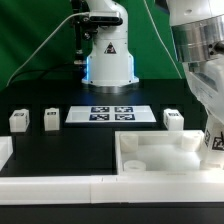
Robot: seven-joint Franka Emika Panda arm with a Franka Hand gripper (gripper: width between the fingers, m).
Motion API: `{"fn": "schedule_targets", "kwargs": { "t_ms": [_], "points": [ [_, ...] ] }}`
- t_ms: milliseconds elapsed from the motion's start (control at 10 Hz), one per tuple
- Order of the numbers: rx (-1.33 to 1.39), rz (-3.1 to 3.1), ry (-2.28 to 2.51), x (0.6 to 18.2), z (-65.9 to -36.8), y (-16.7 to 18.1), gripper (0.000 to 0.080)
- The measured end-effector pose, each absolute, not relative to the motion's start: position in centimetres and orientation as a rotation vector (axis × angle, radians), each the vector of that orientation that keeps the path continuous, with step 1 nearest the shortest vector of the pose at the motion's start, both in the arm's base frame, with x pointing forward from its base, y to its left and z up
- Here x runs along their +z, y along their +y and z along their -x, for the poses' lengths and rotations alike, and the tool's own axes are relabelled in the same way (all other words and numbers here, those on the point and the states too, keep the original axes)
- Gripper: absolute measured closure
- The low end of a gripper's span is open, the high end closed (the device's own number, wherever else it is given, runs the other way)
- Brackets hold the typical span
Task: Assemble one leg
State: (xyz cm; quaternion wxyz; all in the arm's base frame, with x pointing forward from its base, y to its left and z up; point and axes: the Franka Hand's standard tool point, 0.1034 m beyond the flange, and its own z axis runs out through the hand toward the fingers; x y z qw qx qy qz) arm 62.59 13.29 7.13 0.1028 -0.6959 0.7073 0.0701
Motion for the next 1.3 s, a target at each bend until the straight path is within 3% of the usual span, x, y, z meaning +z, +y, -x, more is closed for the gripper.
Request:
{"fn": "schedule_targets", "kwargs": {
  "t_ms": [100,200,1100,1300],
  "points": [
    [0.232,2.109,2.045,6.98,-62.07,13.81,0.0265],
    [0.248,2.178,1.982,6.8,-61.6,14.11,0.0187],
    [0.01,2.955,0.345,6.58,-62.03,14.35,0.015],
    [0.013,2.955,0.352,6.56,-62.04,14.12,0.015]
  ]
}}
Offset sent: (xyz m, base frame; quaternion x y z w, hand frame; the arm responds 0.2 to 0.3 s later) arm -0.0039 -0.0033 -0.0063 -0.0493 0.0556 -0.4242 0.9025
